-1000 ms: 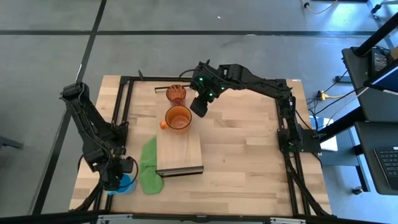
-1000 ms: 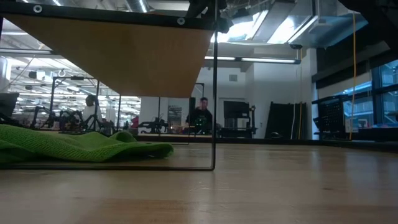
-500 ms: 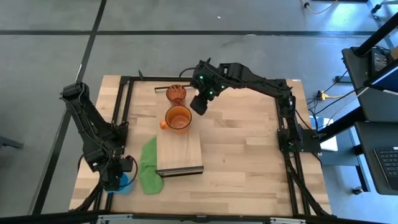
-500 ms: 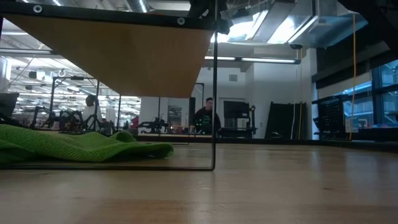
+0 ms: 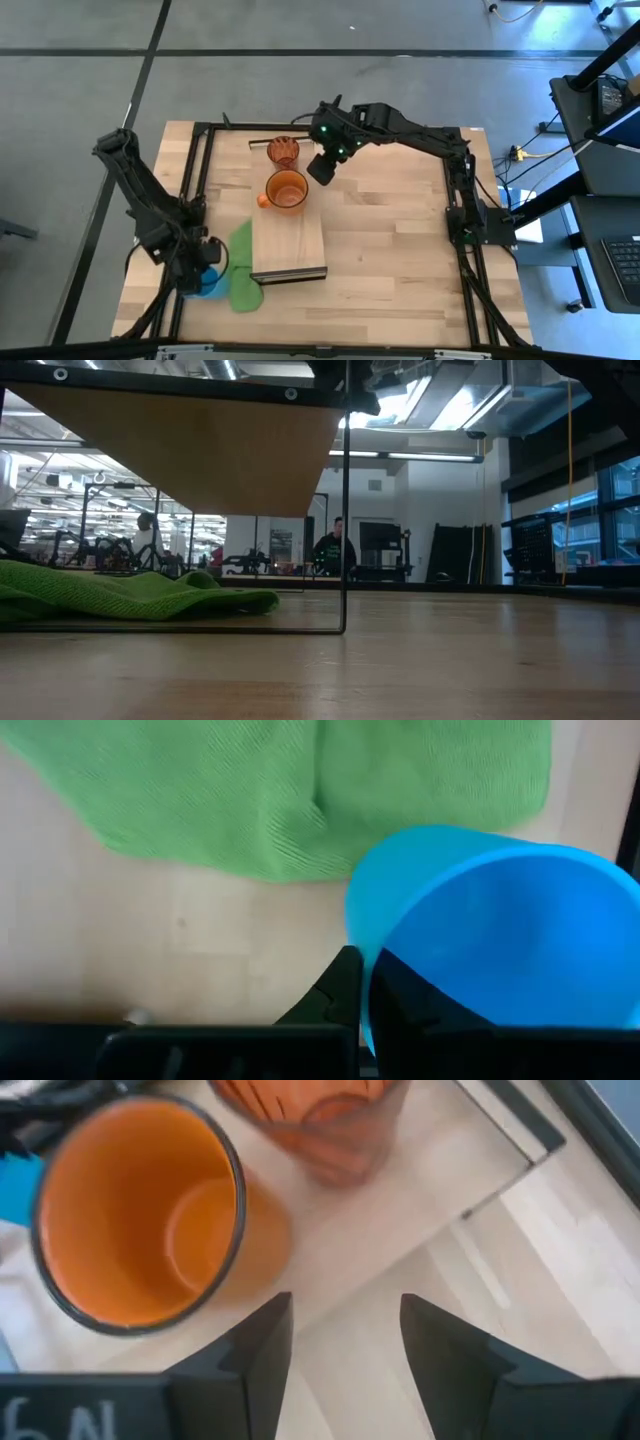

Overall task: Stack small to large cups/mugs on shelf
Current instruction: Put the blue mug on the shelf

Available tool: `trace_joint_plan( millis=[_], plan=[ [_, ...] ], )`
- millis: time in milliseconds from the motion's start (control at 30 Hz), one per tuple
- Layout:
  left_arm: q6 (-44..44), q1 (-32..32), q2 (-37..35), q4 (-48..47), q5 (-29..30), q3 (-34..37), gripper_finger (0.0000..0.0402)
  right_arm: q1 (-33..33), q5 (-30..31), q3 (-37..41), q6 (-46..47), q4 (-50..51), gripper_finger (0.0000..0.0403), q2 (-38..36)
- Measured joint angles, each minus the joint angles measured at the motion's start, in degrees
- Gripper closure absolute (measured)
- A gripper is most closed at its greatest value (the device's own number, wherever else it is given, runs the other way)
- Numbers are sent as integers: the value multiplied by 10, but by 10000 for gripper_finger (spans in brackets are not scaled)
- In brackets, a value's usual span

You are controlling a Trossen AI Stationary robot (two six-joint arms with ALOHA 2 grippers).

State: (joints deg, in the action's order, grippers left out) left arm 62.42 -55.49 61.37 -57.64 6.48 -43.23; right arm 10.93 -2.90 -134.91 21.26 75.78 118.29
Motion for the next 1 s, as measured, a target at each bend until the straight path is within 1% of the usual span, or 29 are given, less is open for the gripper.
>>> trace_joint_plan(
  millis=[67, 167, 267, 333, 467, 633, 767, 933, 1000],
  plan=[
    [-29, 24, -17, -22, -1, -11, 399, -9, 20, 0, 8, 16, 216, 0],
    [-71, 59, -44, -70, 1, -48, 399, -23, 43, 0, 9, 34, 216, 0],
    [-102, 95, -62, -109, 10, -110, 400, -37, 52, 0, 9, 38, 216, 0],
    [-110, 117, -67, -138, 29, -160, 400, -47, 61, 0, 9, 39, 216, 0],
    [-129, 162, -61, -180, 63, -251, 400, -64, 110, 0, 12, 67, 216, 0],
    [-195, 222, -28, -204, 58, -322, 401, -84, 158, 0, 73, 112, 216, -1],
    [-286, 272, 21, -199, 57, -373, 401, -118, 212, 1, 121, 115, 216, -8],
    [-408, 331, 93, -197, 57, -429, 401, -156, 249, 1, 190, 120, 216, -10],
    [-451, 349, 117, -197, 47, -443, 401, -174, 262, 2, 213, 121, 216, -10]
  ],
)
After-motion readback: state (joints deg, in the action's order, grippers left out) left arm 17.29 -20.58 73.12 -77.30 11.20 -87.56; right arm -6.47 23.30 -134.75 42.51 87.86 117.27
